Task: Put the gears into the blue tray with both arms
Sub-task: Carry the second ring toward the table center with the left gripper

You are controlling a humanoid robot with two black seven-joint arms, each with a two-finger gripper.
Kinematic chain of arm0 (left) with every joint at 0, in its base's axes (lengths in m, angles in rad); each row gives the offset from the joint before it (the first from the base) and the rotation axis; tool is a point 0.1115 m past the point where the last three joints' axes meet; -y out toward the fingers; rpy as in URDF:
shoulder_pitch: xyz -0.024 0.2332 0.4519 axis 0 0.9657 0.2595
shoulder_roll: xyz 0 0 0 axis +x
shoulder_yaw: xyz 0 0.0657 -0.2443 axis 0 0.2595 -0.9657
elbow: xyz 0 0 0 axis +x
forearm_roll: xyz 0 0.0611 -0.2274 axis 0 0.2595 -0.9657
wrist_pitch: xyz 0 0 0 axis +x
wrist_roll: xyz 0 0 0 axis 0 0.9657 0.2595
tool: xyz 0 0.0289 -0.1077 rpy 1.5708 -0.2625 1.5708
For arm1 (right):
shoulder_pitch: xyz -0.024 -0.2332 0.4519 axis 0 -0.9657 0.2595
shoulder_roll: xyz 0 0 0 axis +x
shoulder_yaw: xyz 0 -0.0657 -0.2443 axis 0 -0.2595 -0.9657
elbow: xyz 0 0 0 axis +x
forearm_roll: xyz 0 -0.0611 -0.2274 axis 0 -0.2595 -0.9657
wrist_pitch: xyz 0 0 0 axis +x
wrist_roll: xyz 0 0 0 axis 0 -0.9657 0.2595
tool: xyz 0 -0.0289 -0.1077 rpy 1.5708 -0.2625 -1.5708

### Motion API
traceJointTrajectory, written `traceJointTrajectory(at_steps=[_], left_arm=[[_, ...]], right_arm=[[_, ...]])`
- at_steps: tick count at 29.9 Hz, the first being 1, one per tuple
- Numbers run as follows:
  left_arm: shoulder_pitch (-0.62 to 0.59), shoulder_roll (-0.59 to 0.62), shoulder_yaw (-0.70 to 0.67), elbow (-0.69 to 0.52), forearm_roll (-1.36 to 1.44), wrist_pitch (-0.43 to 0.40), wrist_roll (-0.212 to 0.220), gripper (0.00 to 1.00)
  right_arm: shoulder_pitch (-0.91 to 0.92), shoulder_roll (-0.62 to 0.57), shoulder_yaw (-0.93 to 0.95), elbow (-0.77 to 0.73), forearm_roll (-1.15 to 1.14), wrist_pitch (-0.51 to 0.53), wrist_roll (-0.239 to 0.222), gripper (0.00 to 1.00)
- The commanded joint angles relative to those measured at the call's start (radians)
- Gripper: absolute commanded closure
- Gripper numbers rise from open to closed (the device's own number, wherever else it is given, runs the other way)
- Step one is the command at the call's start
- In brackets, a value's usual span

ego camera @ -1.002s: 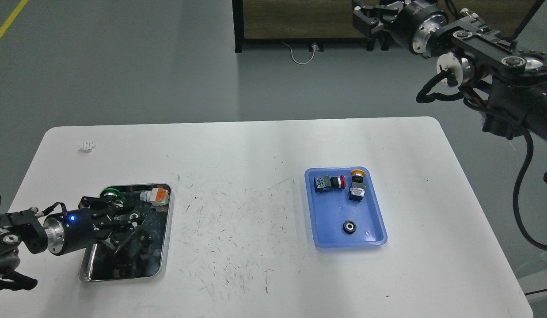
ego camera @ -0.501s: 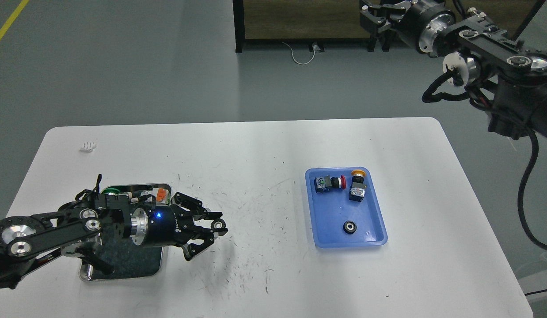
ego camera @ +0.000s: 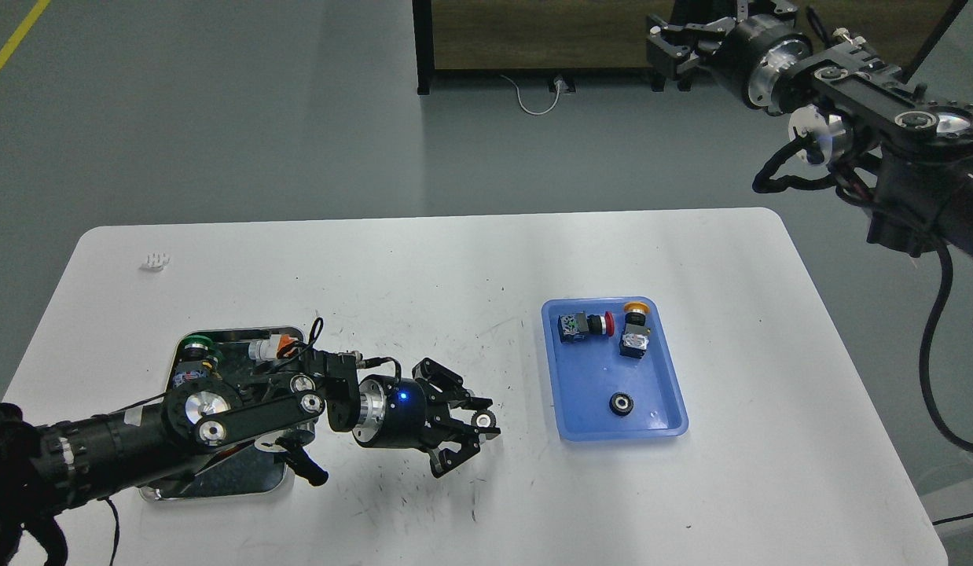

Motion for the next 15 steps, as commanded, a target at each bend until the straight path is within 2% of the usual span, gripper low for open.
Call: traceJointTrajectory(at_steps=[1,15], left_arm=[[0.000,-0.068,0.002,0.054,0.002,0.005,0.000,0.68],[0.004,-0.095,0.010,0.195,-0.007,0.005,0.003,0.64]], right_arm=[[-0.004,0.001,-0.001,-0.003,-0.002,0.000,-0.001,0.12],[-0.017,0.014,-0.001,-0.004,-0.005,0.000,-0.001,0.12]])
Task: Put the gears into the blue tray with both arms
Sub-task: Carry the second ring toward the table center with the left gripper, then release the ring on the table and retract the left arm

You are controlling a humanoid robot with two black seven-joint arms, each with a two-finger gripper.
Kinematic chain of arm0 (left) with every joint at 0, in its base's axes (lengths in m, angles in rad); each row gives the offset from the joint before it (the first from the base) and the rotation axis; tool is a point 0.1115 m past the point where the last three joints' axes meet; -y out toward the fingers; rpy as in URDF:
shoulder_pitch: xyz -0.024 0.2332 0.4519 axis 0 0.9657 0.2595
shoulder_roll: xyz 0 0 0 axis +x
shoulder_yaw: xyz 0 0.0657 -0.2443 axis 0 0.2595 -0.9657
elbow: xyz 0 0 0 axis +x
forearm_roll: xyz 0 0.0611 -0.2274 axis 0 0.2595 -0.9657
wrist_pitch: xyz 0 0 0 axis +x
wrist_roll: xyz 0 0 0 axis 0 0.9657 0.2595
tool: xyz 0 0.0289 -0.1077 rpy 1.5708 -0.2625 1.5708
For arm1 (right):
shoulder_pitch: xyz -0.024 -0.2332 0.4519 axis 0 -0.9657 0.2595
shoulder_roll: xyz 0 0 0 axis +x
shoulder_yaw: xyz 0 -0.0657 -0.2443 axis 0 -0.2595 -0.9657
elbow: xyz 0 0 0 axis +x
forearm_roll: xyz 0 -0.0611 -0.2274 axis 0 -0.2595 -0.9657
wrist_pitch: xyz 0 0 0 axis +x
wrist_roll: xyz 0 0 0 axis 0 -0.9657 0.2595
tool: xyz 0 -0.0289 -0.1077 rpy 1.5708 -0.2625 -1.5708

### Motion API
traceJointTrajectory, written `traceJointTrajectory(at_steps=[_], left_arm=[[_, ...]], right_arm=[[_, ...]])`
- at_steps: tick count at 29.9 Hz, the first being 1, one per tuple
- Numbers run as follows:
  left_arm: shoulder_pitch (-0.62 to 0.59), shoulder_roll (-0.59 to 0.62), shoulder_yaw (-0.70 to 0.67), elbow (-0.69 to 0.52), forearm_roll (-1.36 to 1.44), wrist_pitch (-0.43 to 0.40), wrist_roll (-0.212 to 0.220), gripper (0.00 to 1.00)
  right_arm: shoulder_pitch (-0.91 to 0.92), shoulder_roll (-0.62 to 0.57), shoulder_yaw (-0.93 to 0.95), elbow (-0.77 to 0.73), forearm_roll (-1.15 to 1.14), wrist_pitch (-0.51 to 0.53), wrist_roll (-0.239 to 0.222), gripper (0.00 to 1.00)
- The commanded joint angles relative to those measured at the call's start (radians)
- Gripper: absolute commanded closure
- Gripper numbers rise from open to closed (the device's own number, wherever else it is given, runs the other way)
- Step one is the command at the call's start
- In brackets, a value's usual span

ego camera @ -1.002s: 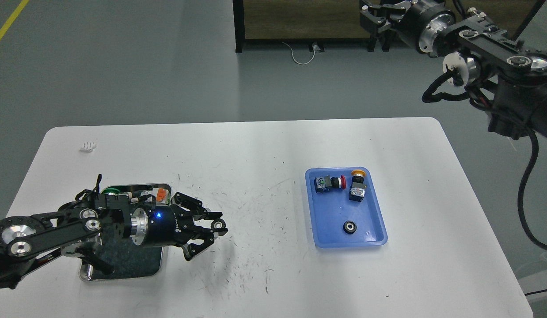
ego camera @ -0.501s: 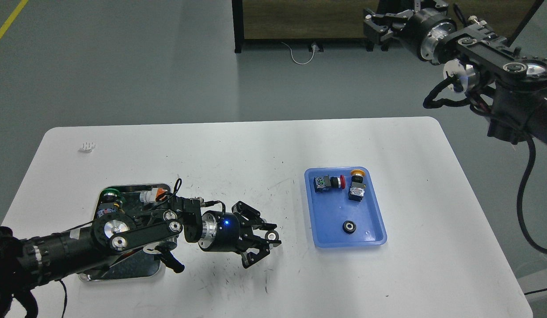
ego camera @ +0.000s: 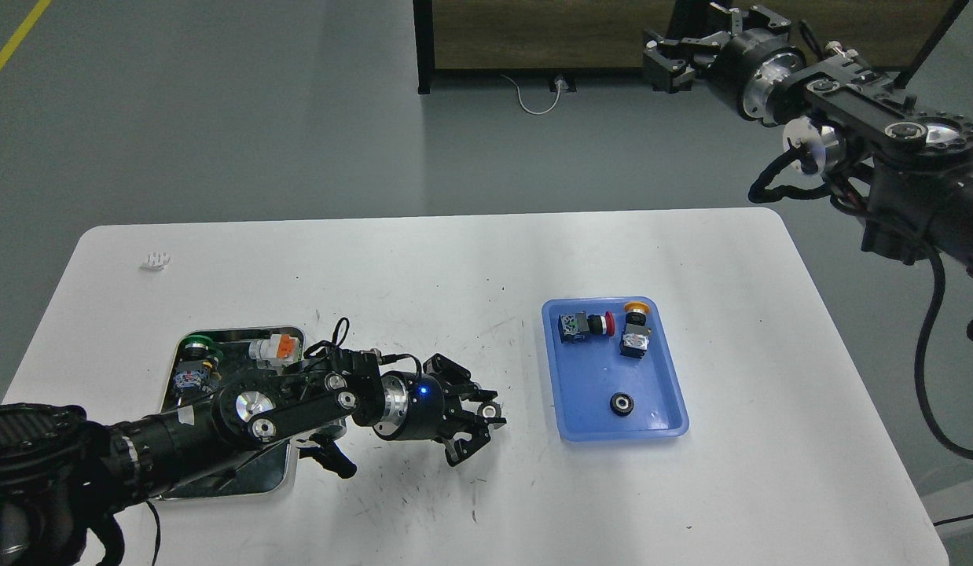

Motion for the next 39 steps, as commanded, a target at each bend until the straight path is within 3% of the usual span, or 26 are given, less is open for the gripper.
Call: traceJointTrajectory(at_steps=[1,16,21,31,39], left_arm=[[0.002,0.000,0.001,0.011,-0.004,0.000,0.001,0.63],[-0.022,0.000,-0.019,0.028,-0.058,0.026,0.012,0.13],[-0.123,0.000,-0.088,0.037,-0.200,0.031,0.012,0.05],[-0.170,0.470,-0.195,-0.041,-0.234,-0.034,0.009,0.04],[-0.160,0.736,-0.221,-0.041,-0.300,-0.075,-0.014,0.04]], right_arm=[[-0.002,0.002,0.000,0.000,0.000,0.000,-0.001,0.12],[-0.002,0.002,-0.002,-0.005,-0.002,0.012,0.005,0.10],[0.003,0.018,-0.005,0.017,-0.002,0.049,0.015,0.03],[-0.002,0.070,-0.095,0.192,-0.012,0.058,0.012,0.03],[-0.003,0.150,-0.256,0.356,-0.038,0.060,0.001,0.03]])
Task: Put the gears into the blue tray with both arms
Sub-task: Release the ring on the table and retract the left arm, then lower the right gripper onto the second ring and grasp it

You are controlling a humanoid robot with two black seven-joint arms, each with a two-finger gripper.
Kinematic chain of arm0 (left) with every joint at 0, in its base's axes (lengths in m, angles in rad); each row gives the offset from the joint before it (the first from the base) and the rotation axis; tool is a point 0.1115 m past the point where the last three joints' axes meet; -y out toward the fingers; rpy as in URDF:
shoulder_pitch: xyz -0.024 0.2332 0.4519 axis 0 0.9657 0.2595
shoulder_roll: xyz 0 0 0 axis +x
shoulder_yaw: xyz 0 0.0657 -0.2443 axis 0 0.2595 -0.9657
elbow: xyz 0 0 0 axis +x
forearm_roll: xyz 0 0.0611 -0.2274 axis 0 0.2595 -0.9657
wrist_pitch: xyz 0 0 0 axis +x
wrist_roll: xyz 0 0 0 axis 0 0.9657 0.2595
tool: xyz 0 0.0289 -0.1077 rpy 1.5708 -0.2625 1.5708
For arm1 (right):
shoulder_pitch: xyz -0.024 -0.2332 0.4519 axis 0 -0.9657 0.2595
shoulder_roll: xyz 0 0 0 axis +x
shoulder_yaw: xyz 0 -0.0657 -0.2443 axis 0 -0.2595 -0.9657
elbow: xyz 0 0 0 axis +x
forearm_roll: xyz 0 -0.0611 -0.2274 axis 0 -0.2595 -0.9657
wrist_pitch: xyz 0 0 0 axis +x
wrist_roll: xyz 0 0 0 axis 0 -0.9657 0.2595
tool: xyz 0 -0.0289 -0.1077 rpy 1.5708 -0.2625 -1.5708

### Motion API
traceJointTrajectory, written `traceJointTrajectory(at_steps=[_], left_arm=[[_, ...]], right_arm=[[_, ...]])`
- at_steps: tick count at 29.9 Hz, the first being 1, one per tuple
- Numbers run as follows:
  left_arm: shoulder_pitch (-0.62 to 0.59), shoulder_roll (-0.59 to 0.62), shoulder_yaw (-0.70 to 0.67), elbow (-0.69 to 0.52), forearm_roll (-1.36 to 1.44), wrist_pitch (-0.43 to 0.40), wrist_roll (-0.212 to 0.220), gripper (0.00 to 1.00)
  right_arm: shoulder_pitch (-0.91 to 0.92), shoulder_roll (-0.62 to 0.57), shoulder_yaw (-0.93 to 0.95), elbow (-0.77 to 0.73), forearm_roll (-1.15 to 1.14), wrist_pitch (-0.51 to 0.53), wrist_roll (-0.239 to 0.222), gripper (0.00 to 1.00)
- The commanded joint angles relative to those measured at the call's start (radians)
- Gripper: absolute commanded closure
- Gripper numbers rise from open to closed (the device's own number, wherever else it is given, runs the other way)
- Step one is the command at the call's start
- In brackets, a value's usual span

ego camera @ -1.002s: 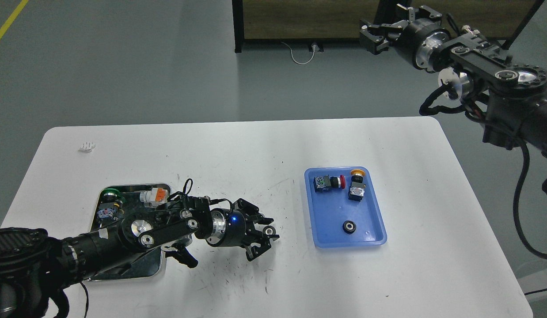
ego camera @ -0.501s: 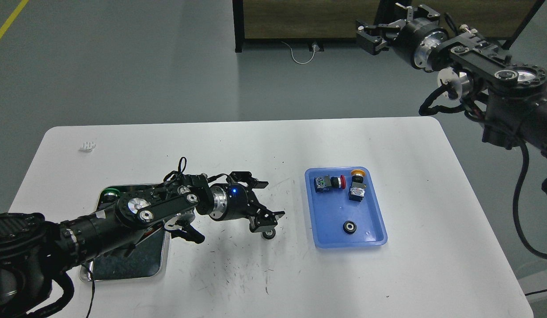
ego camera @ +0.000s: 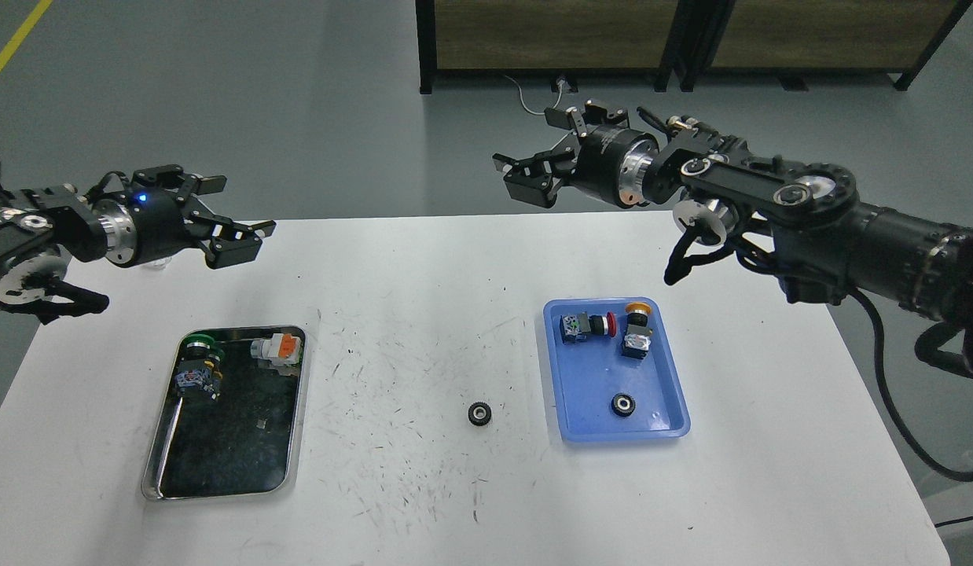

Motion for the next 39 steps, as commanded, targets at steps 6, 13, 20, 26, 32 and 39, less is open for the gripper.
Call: traceJointTrajectory(at_steps=[6,13,20,26,32,39], left_arm=[[0.004,0.180,-0.020,0.009,-0.048,-0.015,-0.023,0.03],[0.002,0.204,-0.042,0.009,-0.062,-0.012,-0.023,0.04],[-0.001,0.214,-0.051,0.008,-0.062,-0.012,-0.023,0.04],[-0.001,0.217,-0.053,0.009,-0.062,-0.012,-0.023,0.04],[0.001,0.224,-0.053,0.009,-0.062,-0.012,-0.025,0.03],[0.001,0.224,-0.054,0.006,-0.064,-0.012,-0.026,0.04]], right_arm=[[0.003,0.074,-0.181,0.125,-0.002,0.029,-0.013,0.03],[-0.003,0.172,-0.299,0.136,-0.001,0.048,-0.009,0.03],[-0.046,0.218,-0.397,0.134,-0.022,0.048,-0.007,0.03],[-0.101,0.216,-0.437,0.120,-0.086,0.046,0.001,0.04],[-0.140,0.218,-0.438,0.084,-0.094,0.037,0.005,0.13],[-0.183,0.230,-0.429,0.039,-0.119,0.015,0.010,0.17]])
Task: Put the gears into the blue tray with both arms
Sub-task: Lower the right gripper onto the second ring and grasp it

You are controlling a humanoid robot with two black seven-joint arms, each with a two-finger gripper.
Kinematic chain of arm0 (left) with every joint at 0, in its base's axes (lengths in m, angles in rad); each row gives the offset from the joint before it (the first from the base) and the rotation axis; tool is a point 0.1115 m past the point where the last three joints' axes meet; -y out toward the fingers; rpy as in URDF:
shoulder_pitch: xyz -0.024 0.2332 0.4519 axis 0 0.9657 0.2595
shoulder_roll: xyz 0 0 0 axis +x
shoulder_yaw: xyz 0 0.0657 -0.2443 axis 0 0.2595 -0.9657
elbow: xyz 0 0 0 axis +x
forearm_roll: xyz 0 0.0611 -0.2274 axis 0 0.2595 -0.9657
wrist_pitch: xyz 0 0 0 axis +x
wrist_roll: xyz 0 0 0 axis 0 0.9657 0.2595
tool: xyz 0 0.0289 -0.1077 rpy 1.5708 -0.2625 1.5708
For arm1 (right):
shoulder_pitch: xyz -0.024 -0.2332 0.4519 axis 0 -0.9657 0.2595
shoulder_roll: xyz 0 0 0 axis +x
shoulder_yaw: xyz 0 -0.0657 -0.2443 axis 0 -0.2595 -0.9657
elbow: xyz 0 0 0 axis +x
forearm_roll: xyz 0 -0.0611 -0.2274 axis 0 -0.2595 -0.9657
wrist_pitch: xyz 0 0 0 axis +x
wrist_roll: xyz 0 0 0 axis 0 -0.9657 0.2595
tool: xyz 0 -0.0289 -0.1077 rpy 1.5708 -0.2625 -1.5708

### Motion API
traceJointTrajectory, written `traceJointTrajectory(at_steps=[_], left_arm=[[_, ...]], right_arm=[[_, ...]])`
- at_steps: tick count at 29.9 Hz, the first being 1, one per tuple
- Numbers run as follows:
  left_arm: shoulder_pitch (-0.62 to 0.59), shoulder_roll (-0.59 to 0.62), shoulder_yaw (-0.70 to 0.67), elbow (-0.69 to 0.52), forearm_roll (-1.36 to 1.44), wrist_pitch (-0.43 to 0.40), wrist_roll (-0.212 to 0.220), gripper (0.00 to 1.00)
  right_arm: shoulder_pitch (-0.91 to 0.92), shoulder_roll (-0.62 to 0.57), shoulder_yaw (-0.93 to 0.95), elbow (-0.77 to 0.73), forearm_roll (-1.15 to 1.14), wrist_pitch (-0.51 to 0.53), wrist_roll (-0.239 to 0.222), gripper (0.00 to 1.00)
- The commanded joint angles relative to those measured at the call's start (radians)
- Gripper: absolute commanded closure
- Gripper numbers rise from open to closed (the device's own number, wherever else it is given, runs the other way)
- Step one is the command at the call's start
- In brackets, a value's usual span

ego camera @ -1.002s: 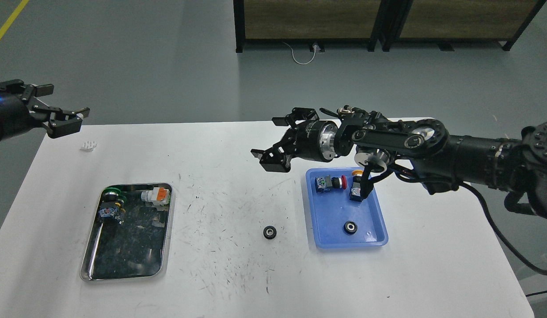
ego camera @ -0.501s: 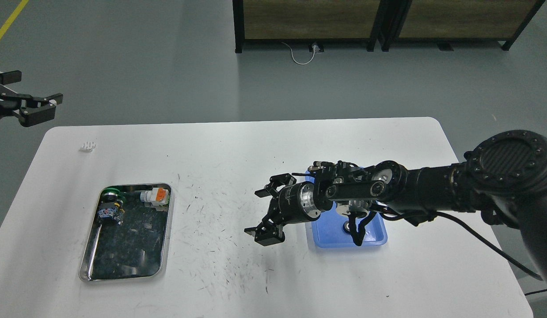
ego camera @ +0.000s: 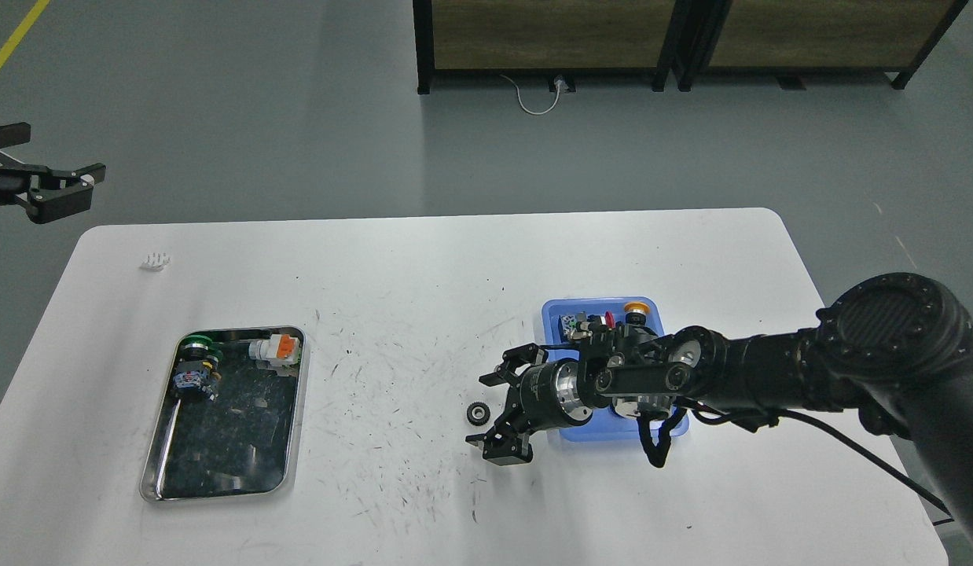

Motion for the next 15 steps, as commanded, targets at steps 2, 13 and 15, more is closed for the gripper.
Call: traceJointTrajectory(at_steps=[2,13,15], left_arm=[[0.000,0.000,0.000,-0.001,0.000,0.000,0.000,0.04],[0.000,0.000,0.000,-0.001,0.000,0.000,0.000,0.04],[-0.001,0.000,0.000,-0.001,0.000,0.000,0.000,0.04]], right_arm=[[-0.027,0.011,0.005,-0.027,-0.012,-0.015,0.003,0.17],[-0.053,0.032,0.013,-0.081,-0.013,-0.014,0.025,0.21],[-0.052,0.034,0.013,-0.081,-0.012,-0.012,0.031,0.21]])
